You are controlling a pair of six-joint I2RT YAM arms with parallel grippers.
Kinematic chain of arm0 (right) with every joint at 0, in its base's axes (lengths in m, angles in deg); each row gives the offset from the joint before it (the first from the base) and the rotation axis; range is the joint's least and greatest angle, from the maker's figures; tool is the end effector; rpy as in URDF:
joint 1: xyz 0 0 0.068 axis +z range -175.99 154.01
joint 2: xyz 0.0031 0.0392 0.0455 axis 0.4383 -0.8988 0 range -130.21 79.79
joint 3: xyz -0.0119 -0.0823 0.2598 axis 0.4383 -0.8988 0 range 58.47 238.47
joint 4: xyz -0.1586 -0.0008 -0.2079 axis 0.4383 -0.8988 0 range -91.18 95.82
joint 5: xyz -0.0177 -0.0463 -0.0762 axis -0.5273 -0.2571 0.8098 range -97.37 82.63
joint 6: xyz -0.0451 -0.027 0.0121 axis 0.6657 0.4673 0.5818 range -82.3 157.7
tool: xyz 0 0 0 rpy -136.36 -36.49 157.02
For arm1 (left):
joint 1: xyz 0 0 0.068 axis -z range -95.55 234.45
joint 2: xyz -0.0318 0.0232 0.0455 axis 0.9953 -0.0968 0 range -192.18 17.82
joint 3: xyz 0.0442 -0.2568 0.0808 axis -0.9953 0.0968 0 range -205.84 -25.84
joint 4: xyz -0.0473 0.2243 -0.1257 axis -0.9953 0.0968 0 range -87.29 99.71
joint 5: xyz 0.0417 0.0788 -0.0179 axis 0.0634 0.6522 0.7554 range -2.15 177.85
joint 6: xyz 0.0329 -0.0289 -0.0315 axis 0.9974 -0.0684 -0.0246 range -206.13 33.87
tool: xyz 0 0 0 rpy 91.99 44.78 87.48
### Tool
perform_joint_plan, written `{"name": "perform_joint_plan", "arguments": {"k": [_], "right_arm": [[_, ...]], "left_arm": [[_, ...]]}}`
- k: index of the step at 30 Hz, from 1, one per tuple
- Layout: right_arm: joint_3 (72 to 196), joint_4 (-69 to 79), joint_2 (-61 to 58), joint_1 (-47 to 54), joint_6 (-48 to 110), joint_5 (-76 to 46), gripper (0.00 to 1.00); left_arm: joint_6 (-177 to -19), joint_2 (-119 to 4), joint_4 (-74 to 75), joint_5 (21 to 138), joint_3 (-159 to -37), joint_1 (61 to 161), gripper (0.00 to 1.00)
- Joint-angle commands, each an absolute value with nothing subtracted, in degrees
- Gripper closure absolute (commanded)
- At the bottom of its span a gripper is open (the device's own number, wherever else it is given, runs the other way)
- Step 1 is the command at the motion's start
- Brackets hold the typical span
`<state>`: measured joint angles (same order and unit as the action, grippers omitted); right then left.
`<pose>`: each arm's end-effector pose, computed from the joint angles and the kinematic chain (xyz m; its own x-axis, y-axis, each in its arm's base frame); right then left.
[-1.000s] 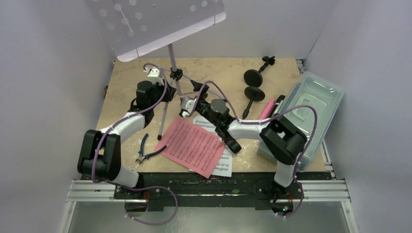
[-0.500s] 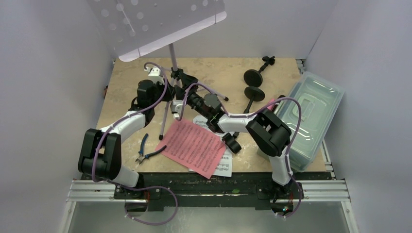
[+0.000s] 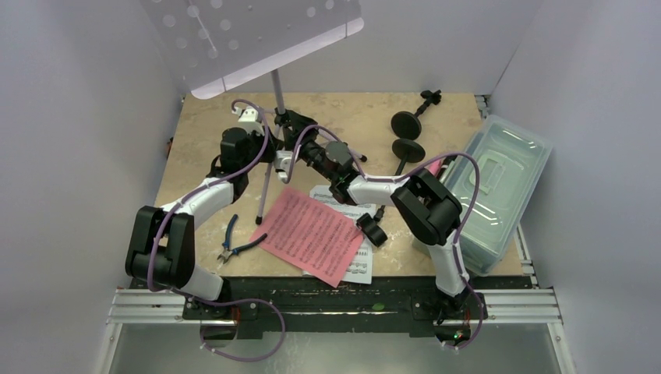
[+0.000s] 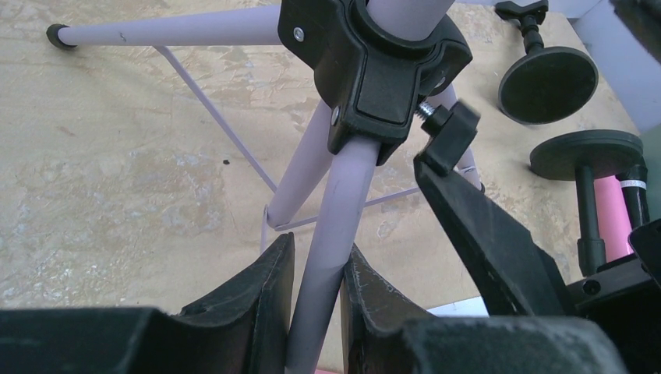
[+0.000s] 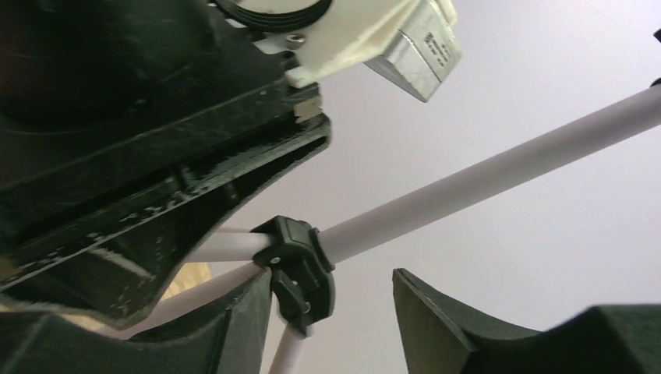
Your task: Set up the instrument practice props
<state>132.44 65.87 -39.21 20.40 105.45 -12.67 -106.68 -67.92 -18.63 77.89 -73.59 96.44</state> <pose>0.3212 0.3422 0.2417 0.7920 -0.5046 -0.3436 -0.1310 0.4093 -0.9030 0.3263 -0.0757 0.2420 -0.3910 -0.2705 -0.8797 0.2450 0.8907 -0.3828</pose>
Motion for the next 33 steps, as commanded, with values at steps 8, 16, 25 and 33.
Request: {"name": "perform_joint_plan", "arguments": {"k": [8, 16, 25, 33], "right_arm": [[138.4, 63.0, -41.0, 19.8, 100.7, -10.0, 0.6], [136.6, 69.0, -39.6, 19.7, 69.4, 4.8, 1.0], [138.1, 48.1, -31.9, 19.3, 4.4, 4.4, 1.0], [139.7, 47.7, -35.9, 16.3, -54.1, -11.5, 1.0]], "left_arm": [[-112.0, -69.2, -9.0, 83.5, -73.4, 96.0, 1.0], [-112.1, -69.2, -8.8, 83.5, -73.7, 96.0, 1.0], [-112.5, -69.8, -8.9, 82.8, -73.7, 96.0, 1.0], [-112.4, -69.6, -9.1, 82.7, -73.7, 96.0, 1.0]]}}
